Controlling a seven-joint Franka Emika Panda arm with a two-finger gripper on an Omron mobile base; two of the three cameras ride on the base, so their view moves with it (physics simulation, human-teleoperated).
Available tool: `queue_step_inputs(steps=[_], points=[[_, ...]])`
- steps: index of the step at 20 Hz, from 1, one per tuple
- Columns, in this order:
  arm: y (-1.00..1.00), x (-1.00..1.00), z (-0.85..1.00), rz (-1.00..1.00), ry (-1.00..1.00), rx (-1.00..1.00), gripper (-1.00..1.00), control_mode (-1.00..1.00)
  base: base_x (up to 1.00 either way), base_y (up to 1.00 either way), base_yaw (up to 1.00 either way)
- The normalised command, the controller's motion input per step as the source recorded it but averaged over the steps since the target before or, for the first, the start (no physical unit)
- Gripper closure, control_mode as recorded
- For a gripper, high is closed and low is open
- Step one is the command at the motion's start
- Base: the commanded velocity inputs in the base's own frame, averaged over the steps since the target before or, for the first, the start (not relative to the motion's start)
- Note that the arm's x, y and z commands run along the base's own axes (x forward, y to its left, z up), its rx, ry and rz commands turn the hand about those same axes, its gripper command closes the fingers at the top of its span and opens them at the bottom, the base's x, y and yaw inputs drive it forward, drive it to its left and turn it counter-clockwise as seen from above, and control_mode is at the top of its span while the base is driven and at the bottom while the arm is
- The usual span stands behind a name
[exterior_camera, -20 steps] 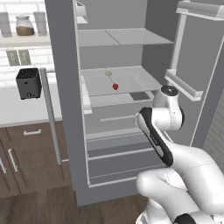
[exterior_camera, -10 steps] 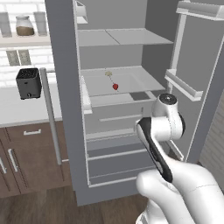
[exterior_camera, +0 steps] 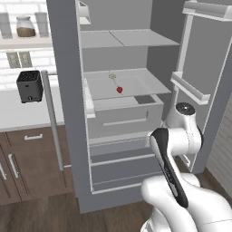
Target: Take the strawberry from the fridge and place it on top of the pancake, located on the dining counter.
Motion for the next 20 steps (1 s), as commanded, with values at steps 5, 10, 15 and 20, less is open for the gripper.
queue_step_inputs(steps=[5, 10, 15, 20], points=[[0.00, -0.07, 0.00, 0.02, 0.00, 0.00, -1.00, -1.00, 0.00, 0.00, 0.00], [0.00, 0.00, 0.00, 0.00, 0.00, 0.00, -1.00, -1.00, 0.00, 0.00, 0.00], [0.00, 0.00, 0.00, 0.00, 0.00, 0.00, -1.00, 1.00, 0.00, 0.00, 0.00], [0.00, 0.00, 0.00, 0.00, 0.00, 0.00, -1.00, 1.00, 0.29, 0.00, 0.00]])
